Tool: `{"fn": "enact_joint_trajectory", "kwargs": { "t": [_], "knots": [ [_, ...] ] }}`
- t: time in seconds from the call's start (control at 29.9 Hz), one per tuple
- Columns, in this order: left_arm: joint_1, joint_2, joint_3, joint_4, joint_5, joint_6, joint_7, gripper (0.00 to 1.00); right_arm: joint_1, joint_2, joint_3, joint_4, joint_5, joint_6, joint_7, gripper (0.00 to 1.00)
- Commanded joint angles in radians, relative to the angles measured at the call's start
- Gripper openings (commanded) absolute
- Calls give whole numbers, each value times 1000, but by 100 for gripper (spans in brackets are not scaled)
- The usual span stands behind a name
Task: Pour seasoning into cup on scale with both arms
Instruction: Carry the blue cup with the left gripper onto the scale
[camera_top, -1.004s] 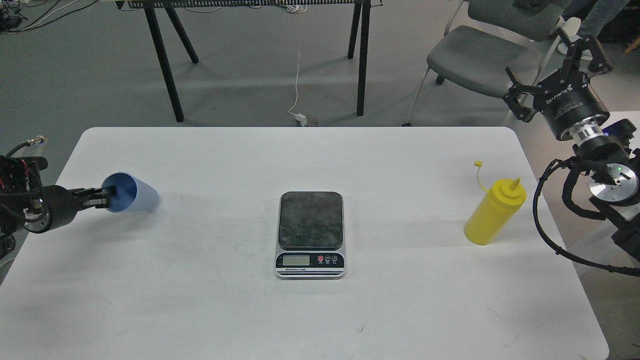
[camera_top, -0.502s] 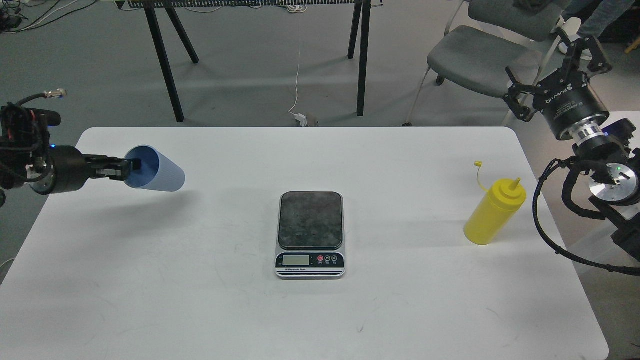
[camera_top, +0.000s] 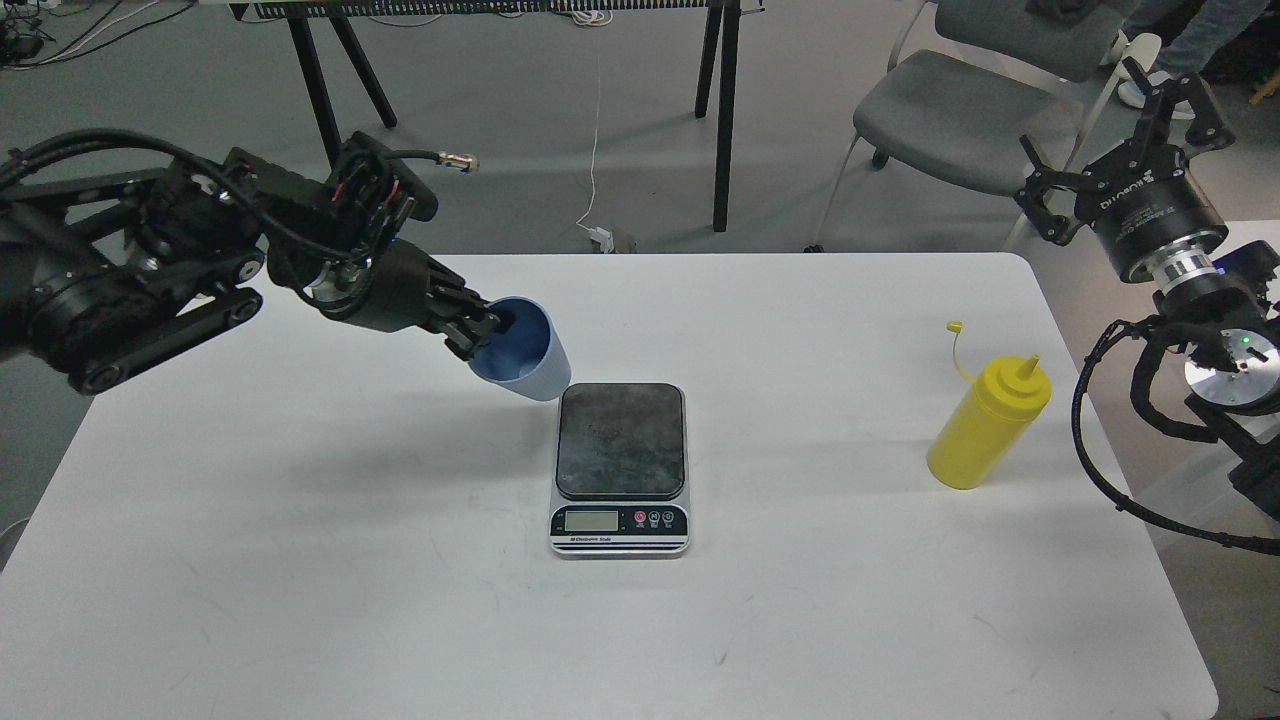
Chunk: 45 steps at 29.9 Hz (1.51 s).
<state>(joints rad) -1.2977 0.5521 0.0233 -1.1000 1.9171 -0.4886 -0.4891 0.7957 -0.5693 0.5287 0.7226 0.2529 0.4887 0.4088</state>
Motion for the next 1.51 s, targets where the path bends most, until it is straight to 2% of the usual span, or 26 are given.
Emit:
{"fn": "enact_joint_trajectory", "kwargs": {
  "t": [0.0, 0.54, 0.87, 1.1, 1.27, 1.37, 1.44, 1.47],
  "knots": [
    [-11, -56, 1, -1, 26, 0, 0, 2, -6, -9, 1, 0, 0, 0, 1, 99],
    [5, -208, 41, 34, 94, 0, 0, 3, -7, -3, 4, 0, 0, 0, 1, 99],
    [21, -253, 61, 144, 94, 0, 0, 5, -13, -3, 4, 0, 0, 0, 1, 99],
    [26, -261, 60, 152, 91, 0, 0, 7, -13, -3, 4, -2, 0, 0, 1, 99],
    [26, -262, 58, 152, 79, 0, 0, 13, -13, -1, 4, -2, 0, 0, 1, 99],
    [23, -273, 50, 152, 56, 0, 0, 21, -15, -3, 4, -2, 0, 0, 1, 99],
    [21, -274, 50, 152, 24, 0, 0, 32, -18, -3, 4, -2, 0, 0, 1, 99],
    [20, -274, 52, 152, 13, 0, 0, 34, -20, -3, 4, 0, 0, 0, 1, 99]
  ]
}}
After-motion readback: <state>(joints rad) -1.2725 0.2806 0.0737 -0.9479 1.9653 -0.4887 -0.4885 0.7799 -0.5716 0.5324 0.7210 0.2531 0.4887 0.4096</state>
